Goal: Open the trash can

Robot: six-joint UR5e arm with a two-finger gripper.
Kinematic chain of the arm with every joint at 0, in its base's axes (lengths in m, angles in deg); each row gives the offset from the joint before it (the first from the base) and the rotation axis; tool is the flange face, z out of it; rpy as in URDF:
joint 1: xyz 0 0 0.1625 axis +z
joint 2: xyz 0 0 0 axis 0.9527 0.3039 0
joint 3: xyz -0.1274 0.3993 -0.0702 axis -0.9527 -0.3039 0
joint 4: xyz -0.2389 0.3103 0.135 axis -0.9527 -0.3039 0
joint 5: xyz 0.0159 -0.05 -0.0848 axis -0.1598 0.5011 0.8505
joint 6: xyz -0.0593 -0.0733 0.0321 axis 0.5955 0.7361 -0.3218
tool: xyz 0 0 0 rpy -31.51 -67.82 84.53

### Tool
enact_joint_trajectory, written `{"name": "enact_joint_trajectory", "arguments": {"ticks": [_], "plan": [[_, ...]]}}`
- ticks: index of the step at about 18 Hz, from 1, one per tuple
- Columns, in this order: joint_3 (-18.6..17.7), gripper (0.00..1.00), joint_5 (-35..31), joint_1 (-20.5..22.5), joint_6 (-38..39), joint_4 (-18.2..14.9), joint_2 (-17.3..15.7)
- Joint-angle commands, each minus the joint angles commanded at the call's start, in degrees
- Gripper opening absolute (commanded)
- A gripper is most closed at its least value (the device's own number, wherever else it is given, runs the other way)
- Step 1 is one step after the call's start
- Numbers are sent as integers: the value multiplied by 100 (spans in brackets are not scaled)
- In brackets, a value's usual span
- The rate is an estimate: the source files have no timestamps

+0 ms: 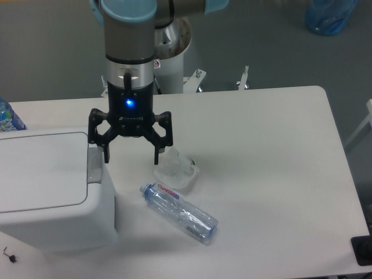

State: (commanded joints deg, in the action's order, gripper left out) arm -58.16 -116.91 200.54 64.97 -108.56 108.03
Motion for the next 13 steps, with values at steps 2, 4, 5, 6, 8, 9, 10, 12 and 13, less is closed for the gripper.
{"name": "enact_joint_trajectory", "arguments": {"ticks": [2,4,5,6,8,9,10,12,13], "plan": [[0,100,-9,-9,0,0,26],[0,100,0,-18,0,9,26],[0,100,0,-26,9,0,26],[-9,100,-9,-53,9,0,35],[-9,100,-9,-62,9,9,44],[0,100,-9,-62,9,0,61],[-9,100,-9,-62,9,9,62],[-9,100,-9,-70,9,9,62],[-9,100,-9,-70,9,0,62]]}}
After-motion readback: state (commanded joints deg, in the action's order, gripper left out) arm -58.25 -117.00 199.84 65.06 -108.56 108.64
